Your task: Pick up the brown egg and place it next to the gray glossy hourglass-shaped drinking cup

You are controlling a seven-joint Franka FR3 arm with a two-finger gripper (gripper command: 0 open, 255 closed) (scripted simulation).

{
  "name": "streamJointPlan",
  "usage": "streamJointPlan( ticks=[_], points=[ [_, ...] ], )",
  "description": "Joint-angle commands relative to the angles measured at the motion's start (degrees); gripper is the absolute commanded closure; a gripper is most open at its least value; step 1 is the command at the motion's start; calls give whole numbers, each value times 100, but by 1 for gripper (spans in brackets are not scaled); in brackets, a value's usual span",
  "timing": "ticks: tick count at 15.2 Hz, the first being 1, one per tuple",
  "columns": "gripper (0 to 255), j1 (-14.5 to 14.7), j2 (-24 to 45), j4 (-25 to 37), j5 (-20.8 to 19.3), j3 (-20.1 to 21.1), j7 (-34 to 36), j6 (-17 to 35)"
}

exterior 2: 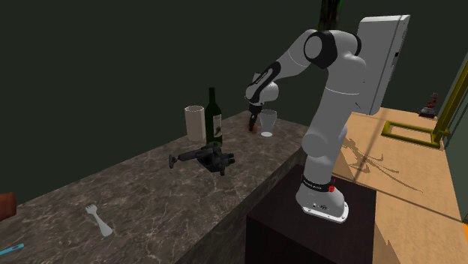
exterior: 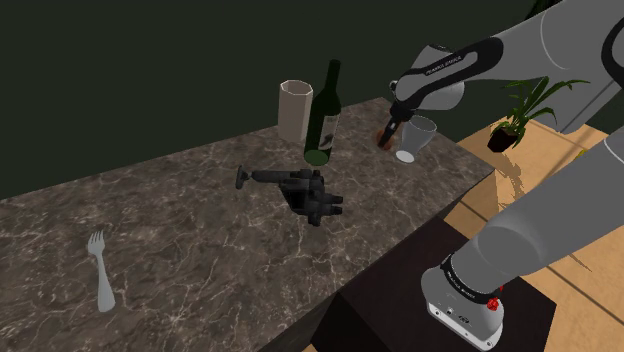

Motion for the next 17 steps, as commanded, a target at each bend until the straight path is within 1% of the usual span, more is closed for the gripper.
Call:
streamJointPlan(
  ticks=[1, 5, 9, 17],
  points=[
    [0, -2, 3, -10, -1, -3, 0, -5],
    [0, -1, 9, -9, 2, -2, 0, -1],
    [0, -70, -617, 163, -266, 43, 194, -777],
    [0, -72, -617, 163, -265, 45, 193, -777]
  ],
)
